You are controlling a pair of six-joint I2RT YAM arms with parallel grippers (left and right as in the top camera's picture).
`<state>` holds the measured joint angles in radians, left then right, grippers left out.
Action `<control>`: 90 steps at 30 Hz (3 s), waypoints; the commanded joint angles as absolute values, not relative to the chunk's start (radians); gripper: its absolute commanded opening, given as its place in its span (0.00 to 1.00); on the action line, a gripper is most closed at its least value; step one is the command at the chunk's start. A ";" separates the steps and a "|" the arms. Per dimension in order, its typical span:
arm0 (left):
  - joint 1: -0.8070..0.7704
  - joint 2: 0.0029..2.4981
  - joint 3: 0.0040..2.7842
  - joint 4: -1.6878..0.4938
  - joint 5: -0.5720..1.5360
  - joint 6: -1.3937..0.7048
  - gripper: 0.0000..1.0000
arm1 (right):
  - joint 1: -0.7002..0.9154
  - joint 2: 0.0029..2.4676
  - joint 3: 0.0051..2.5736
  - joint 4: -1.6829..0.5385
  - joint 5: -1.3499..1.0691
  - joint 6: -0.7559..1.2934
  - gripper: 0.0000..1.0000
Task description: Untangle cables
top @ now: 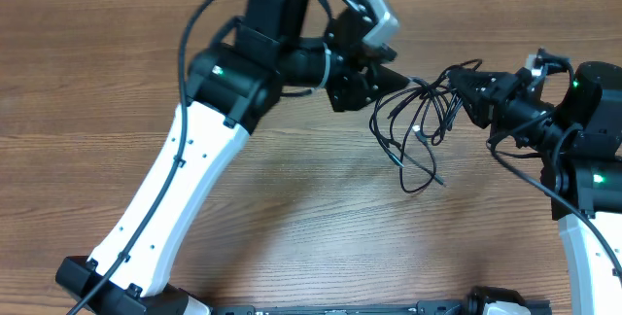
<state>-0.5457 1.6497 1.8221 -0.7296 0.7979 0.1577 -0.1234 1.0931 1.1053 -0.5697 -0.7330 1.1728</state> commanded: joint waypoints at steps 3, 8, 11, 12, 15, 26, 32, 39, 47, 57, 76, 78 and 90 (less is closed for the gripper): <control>-0.662 1.647 1.835 -0.733 0.495 0.051 0.50 | -0.119 1.084 1.121 -0.561 -0.656 1.496 0.04; -0.736 1.647 1.835 -0.728 0.369 -0.030 0.59 | -0.119 1.084 1.121 -0.548 -0.590 1.523 0.04; -0.757 1.647 1.835 -0.734 0.358 -0.030 0.65 | -0.119 1.084 1.121 -0.535 -0.554 1.524 0.04; -0.760 1.647 1.835 -0.736 0.358 -0.030 0.66 | -0.119 1.084 1.121 -0.528 -0.551 1.527 0.04; -0.768 1.648 1.835 -0.746 0.359 -0.010 0.70 | -0.119 1.084 1.121 -0.503 -0.557 1.558 0.04; -0.768 1.660 1.835 -0.762 0.453 0.138 0.70 | -0.119 1.084 1.121 -0.413 -0.684 1.640 0.04; -0.791 1.676 1.835 -0.752 0.469 0.162 0.72 | -0.119 1.084 1.121 -0.413 -0.722 1.704 0.04; -0.799 1.701 1.835 -0.716 0.455 0.172 0.73 | -0.119 1.084 1.121 -0.413 -0.770 1.707 0.04; -0.798 1.702 1.835 -0.709 0.347 0.172 0.70 | -0.118 1.084 1.121 -0.417 -0.809 1.668 0.04; -0.798 1.702 1.835 -0.710 0.329 0.172 0.53 | -0.118 1.084 1.121 -0.421 -0.896 1.655 0.04; -0.797 1.708 1.835 -0.710 0.329 0.172 0.04 | -0.118 1.084 1.121 -0.421 -0.930 1.645 0.04; -0.797 1.708 1.835 -0.710 0.329 0.173 0.05 | -0.118 1.084 1.121 -0.421 -0.929 1.645 0.04; -0.796 1.707 1.835 -0.710 0.329 0.173 0.04 | -0.118 1.084 1.121 -0.421 -0.817 1.589 0.22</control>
